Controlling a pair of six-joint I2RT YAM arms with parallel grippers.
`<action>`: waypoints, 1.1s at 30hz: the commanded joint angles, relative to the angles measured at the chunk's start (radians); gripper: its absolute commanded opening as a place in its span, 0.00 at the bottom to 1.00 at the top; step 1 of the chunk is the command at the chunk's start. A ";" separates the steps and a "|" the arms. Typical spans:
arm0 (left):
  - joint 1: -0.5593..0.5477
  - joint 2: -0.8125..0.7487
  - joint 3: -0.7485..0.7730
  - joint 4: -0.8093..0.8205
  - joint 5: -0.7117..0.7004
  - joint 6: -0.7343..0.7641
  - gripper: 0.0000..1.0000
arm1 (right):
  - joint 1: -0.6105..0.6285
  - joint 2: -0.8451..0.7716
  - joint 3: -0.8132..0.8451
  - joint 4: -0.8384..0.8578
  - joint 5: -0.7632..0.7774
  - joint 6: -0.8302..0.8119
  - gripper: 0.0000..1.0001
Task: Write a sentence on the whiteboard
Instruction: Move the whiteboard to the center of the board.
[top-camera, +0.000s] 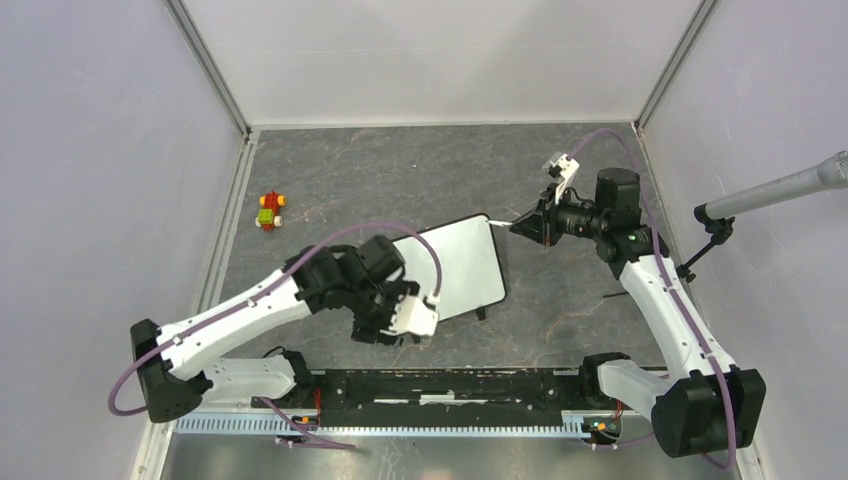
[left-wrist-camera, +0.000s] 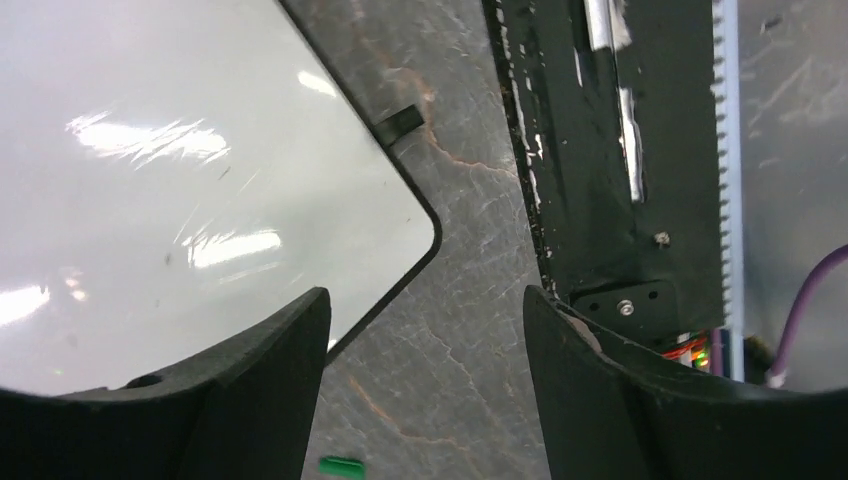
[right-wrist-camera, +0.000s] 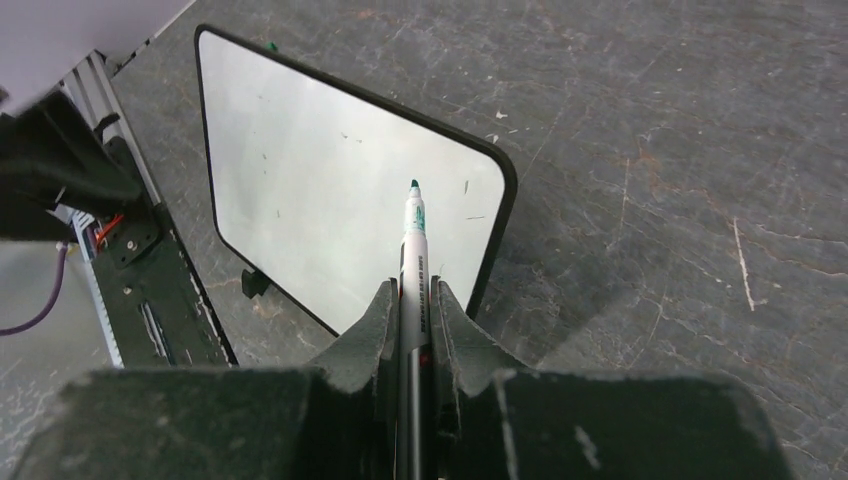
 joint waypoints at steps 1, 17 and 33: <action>-0.157 0.058 -0.045 0.074 -0.125 0.212 0.76 | -0.028 -0.003 0.069 0.044 -0.022 0.029 0.00; -0.311 0.351 -0.110 0.282 -0.228 0.581 0.64 | -0.082 -0.032 -0.002 0.117 -0.128 0.034 0.00; -0.334 0.520 -0.108 0.317 -0.313 0.700 0.45 | -0.197 -0.012 -0.016 0.129 -0.249 0.006 0.00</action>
